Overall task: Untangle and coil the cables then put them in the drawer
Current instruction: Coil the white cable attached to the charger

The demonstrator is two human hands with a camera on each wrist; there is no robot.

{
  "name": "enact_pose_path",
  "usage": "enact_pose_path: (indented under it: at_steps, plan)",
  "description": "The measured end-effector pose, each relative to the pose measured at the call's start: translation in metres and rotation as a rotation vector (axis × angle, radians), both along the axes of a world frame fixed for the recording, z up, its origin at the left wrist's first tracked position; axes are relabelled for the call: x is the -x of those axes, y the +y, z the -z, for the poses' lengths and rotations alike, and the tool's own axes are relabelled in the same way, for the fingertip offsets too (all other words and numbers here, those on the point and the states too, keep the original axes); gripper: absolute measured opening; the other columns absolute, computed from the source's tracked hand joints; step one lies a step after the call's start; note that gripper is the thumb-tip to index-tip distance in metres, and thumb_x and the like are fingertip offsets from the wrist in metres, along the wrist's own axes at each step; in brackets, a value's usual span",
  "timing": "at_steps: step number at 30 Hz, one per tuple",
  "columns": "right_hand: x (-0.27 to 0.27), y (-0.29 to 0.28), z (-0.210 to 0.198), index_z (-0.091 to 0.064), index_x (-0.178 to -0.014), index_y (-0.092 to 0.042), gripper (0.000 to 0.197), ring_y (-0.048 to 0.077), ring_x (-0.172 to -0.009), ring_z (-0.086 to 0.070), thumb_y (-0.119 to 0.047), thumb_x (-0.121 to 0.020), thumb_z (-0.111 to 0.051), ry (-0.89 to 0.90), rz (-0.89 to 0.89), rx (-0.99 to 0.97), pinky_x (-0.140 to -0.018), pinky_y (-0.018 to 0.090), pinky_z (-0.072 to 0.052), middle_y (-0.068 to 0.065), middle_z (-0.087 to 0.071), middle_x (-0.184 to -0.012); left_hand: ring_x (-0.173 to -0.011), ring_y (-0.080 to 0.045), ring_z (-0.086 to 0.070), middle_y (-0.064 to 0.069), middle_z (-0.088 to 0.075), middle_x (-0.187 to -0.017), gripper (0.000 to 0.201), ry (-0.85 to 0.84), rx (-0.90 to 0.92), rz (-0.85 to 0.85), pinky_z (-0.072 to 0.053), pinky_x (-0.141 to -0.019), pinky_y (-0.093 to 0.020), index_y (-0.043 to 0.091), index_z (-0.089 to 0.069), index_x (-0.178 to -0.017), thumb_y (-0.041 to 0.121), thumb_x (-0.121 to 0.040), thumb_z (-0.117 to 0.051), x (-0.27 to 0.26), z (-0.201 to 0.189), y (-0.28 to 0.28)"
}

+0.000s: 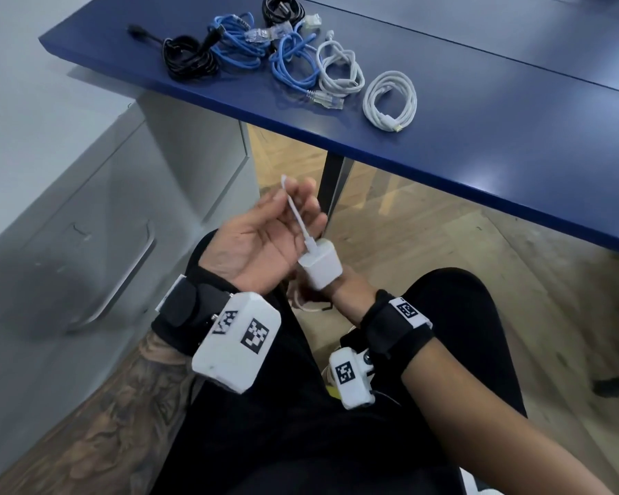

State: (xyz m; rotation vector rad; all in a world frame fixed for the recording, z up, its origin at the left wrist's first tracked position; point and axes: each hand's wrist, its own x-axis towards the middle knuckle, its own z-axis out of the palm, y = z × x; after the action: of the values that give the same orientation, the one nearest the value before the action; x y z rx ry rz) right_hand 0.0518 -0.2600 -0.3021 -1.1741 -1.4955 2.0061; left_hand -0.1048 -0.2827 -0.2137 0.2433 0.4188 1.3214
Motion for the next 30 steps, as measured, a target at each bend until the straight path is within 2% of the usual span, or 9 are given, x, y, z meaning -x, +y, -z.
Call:
enact_pose_path:
  at_steps: [3, 7, 11, 15, 19, 22, 25, 28, 30]
  plan:
    - [0.0, -0.004, -0.002, -0.071, -0.093, -0.006, 0.015, 0.009, -0.058, -0.059, -0.01, -0.099, -0.057, -0.055, -0.16, -0.069, -0.065, 0.015, -0.044, 0.001, -0.06, -0.059, -0.096, -0.017, -0.063, -0.003, -0.069, -0.105, 0.019, -0.08, 0.004, -0.08, -0.047, -0.102, -0.041, 0.012, -0.062, -0.1, 0.01, -0.097, -0.043, 0.012, -0.001, 0.009]
    - [0.004, -0.001, -0.011, -0.073, -0.082, -0.012, 0.022, 0.008, -0.056, -0.048, -0.019, -0.098, -0.06, -0.092, -0.153, -0.136, -0.06, 0.02, -0.04, 0.012, -0.064, -0.067, -0.092, -0.016, -0.068, -0.004, -0.072, -0.102, 0.019, 0.138, 0.06, -0.176, -0.046, -0.103, -0.041, 0.013, -0.06, -0.097, 0.01, -0.1, -0.041, 0.023, 0.006, 0.014]
    - [-0.003, -0.003, -0.024, -0.077, -0.088, -0.014, 0.017, 0.004, -0.074, -0.064, -0.028, -0.092, -0.069, -0.161, -0.226, -0.253, -0.078, 0.02, -0.049, -0.002, -0.073, -0.079, -0.101, -0.02, -0.07, -0.008, -0.074, -0.104, 0.022, 0.3, 0.101, -0.296, -0.05, -0.1, -0.038, 0.014, -0.059, -0.093, 0.009, -0.102, -0.039, 0.038, 0.017, 0.019]
    - [-0.014, 0.001, -0.052, -0.076, -0.09, -0.014, 0.008, 0.003, -0.068, -0.06, -0.021, -0.087, -0.075, -0.07, -0.152, -0.273, -0.069, 0.018, -0.046, -0.005, -0.069, -0.074, -0.096, -0.021, -0.071, -0.009, -0.074, -0.099, 0.02, 0.374, 0.184, -0.372, -0.046, -0.101, -0.038, 0.013, -0.058, -0.091, 0.008, -0.1, -0.042, 0.049, 0.034, 0.022]
    - [-0.025, 0.01, -0.083, -0.076, -0.09, -0.01, 0.008, 0.005, -0.067, -0.056, -0.016, -0.09, -0.072, -0.132, -0.054, -0.448, -0.066, 0.017, -0.046, 0.003, -0.069, -0.074, -0.078, -0.018, -0.066, -0.009, -0.069, -0.085, 0.02, 0.346, 0.228, -0.226, -0.052, -0.097, -0.04, 0.006, -0.06, -0.094, 0.005, -0.099, -0.041, 0.048, 0.042, 0.022]
    - [-0.036, 0.015, -0.101, -0.076, -0.086, -0.01, 0.008, -0.001, -0.056, -0.047, -0.016, -0.09, -0.072, -0.176, 0.017, -0.546, -0.058, 0.011, -0.039, -0.014, -0.059, -0.06, -0.074, -0.017, -0.062, -0.008, -0.064, -0.082, 0.021, 0.239, 0.277, -0.144, -0.055, -0.093, -0.039, 0.005, -0.06, -0.093, 0.004, -0.099, -0.04, 0.047, 0.041, 0.023]
    - [-0.041, 0.012, -0.115, -0.076, -0.083, -0.016, 0.008, 0.0, -0.054, -0.049, -0.019, -0.089, -0.073, -0.234, 0.0, -0.638, -0.056, 0.009, -0.037, -0.019, -0.057, -0.056, -0.073, -0.017, -0.063, -0.007, -0.064, -0.083, 0.02, 0.188, 0.31, -0.127, -0.054, -0.093, -0.039, 0.004, -0.059, -0.094, 0.003, -0.099, -0.04, 0.041, 0.038, 0.022]
    - [-0.04, 0.006, -0.126, -0.076, -0.083, -0.015, 0.008, 0.0, -0.058, -0.052, -0.019, -0.09, -0.073, -0.225, 0.016, -0.712, -0.058, 0.009, -0.038, -0.019, -0.06, -0.059, -0.075, -0.018, -0.065, -0.009, -0.065, -0.083, 0.018, 0.244, 0.284, -0.074, -0.056, -0.091, -0.039, 0.003, -0.058, -0.095, 0.003, -0.099, -0.041, 0.027, 0.033, 0.018]
    - [-0.039, 0.007, -0.13, -0.076, -0.083, -0.017, 0.009, 0.001, -0.06, -0.053, -0.021, -0.09, -0.072, -0.218, 0.08, -0.763, -0.059, 0.012, -0.041, -0.01, -0.064, -0.064, -0.071, -0.019, -0.066, -0.01, -0.067, -0.08, 0.018, 0.387, 0.219, -0.004, -0.058, -0.084, -0.039, 0.0, -0.058, -0.099, 0.003, -0.099, -0.04, 0.013, 0.026, 0.013]
